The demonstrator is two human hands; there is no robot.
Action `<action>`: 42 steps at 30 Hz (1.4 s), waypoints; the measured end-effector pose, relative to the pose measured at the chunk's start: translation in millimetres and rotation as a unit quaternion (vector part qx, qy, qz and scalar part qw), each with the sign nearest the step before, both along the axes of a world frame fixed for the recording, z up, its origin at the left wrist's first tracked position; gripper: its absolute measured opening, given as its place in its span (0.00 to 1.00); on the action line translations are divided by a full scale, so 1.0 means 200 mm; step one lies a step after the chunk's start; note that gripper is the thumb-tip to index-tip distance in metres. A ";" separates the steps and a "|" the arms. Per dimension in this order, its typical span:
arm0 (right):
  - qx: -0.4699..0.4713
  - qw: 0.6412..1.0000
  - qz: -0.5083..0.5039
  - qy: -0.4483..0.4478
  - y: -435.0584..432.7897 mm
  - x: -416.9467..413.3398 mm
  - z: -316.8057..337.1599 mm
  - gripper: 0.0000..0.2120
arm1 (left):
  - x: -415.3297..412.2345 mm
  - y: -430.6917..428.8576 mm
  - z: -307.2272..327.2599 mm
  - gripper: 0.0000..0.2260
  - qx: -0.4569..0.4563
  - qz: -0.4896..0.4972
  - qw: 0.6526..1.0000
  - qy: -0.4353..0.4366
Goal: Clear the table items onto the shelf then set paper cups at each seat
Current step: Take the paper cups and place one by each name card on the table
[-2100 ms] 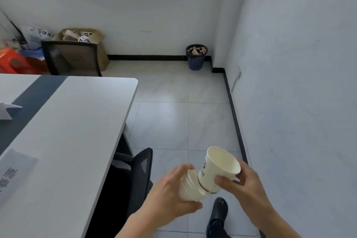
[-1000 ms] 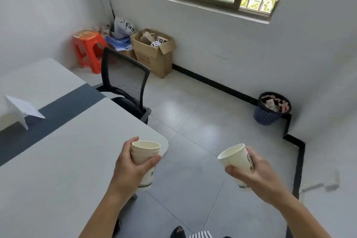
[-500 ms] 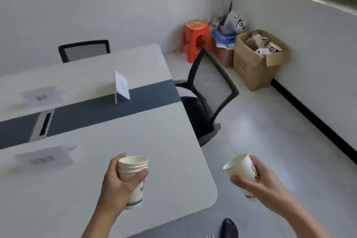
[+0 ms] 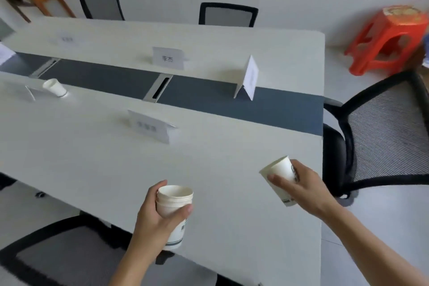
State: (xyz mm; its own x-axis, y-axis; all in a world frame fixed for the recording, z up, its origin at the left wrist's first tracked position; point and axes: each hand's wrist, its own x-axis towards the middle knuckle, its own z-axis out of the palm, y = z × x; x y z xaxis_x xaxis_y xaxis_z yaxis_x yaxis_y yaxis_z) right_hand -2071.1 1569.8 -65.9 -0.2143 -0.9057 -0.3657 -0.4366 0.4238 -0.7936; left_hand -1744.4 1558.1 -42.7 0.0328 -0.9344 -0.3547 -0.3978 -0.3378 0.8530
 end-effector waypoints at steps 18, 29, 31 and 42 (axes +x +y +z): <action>-0.023 1.000 -0.002 0.012 -1.52 0.79 -0.55 0.33 | 0.39 -0.80 -0.34 0.40 0.076 0.032 0.996 0.024; 0.012 0.998 0.009 0.063 -1.54 0.81 -0.71 0.38 | 0.41 -0.81 -0.41 0.32 0.098 0.048 0.994 0.031; 0.025 0.997 0.024 0.072 -1.49 0.76 -0.67 0.42 | 0.37 -0.84 -0.37 0.30 0.087 0.032 0.995 0.037; -0.046 0.998 -0.033 0.000 -0.68 0.39 -0.09 0.07 | -0.09 -0.69 -0.08 0.30 -0.014 -0.161 0.986 0.045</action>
State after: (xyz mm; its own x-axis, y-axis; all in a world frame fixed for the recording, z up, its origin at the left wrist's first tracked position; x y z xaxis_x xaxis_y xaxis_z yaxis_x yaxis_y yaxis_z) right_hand -1994.1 1434.1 -84.0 -0.2752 -0.9190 -0.2823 -0.4091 0.3776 -0.8307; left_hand -1761.7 1420.5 -59.0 -0.2978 -0.9005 -0.3168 -0.4034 -0.1820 0.8968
